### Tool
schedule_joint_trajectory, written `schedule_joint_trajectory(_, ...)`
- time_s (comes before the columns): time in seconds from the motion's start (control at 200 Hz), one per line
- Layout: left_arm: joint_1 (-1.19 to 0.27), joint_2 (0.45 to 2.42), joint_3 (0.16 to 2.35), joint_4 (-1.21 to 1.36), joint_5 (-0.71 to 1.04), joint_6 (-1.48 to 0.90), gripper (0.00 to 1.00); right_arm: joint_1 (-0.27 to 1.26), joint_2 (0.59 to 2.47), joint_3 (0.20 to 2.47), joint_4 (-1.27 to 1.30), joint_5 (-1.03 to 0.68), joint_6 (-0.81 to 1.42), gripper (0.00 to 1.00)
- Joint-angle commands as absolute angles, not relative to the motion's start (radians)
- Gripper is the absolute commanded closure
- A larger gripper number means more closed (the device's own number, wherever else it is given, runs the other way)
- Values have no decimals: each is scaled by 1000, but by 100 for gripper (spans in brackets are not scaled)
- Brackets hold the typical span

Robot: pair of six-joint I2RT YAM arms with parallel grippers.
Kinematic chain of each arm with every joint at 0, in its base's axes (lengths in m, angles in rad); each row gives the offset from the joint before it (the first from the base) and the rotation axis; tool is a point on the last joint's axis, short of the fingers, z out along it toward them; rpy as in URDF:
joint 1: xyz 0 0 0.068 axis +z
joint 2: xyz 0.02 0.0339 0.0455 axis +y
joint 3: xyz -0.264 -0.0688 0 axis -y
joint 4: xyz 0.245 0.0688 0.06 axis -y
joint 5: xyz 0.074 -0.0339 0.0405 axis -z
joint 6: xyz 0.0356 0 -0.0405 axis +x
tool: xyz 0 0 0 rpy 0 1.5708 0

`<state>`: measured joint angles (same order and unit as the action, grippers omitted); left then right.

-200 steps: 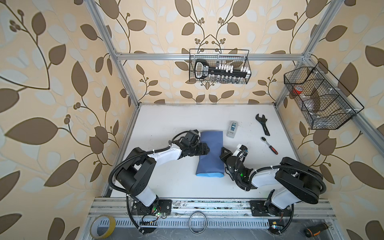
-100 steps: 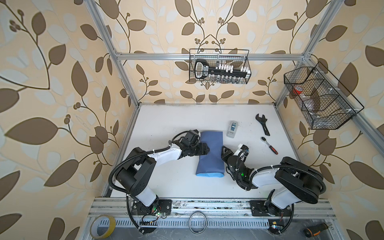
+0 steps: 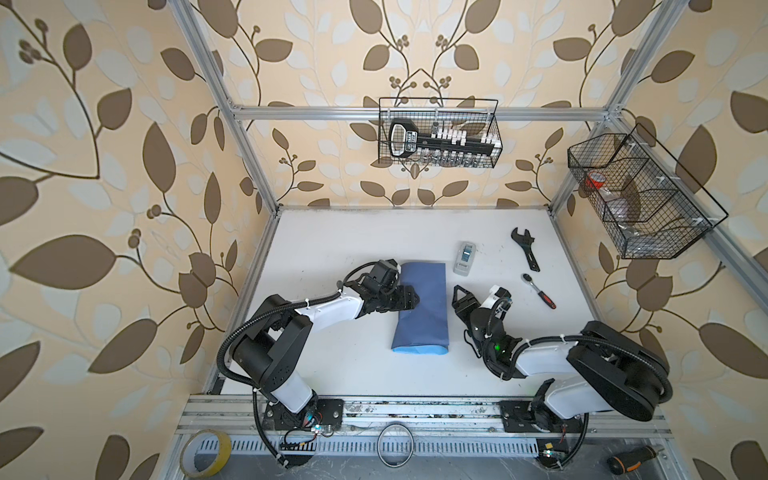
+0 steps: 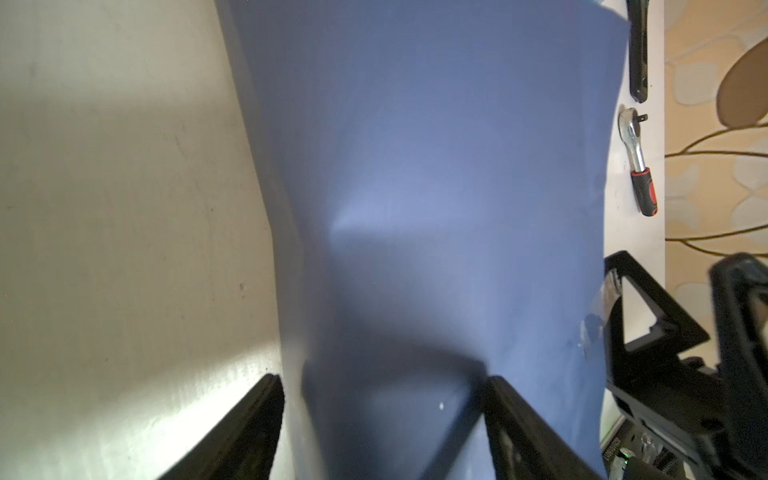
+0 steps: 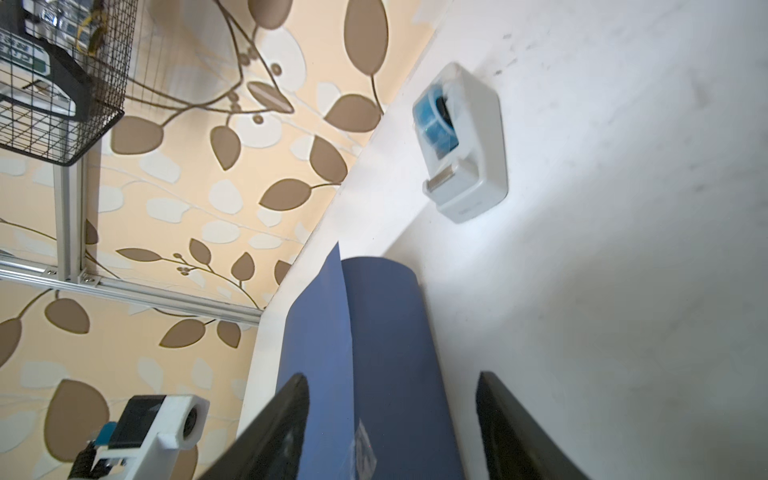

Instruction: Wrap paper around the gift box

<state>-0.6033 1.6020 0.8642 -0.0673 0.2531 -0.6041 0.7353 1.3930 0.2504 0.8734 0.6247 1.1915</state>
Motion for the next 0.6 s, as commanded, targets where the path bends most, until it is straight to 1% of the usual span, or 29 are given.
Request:
schedule_joint_trajectory(0.0,-609,1667,814,-261,158,-558,23,694,1265,258,687,567,1077,32)
schedule_joint_trajectory(0.15,-609,1665,815,-260,155,-557,23,684,1088,347,321,521,890,33)
schedule_joint_trajectory(0.24,-611,1666,816,-260,154,-558,23,689,1042,442,107,497,790,36)
schedule_joint_trajectory(0.315,-610,1669,819,-264,156,-559,23,698,1061,551,-60,465,718,38)
schedule_joint_trajectory(0.435,-610,1668,818,-261,155,-560,23,725,1149,707,-231,414,616,45)
schedule_joint_trajectory(0.475,-610,1668,818,-262,154,-561,23,732,1190,760,-279,398,591,47)
schedule_joint_trajectory(0.595,-610,1671,821,-260,154,-561,23,760,1304,891,-371,377,546,49)
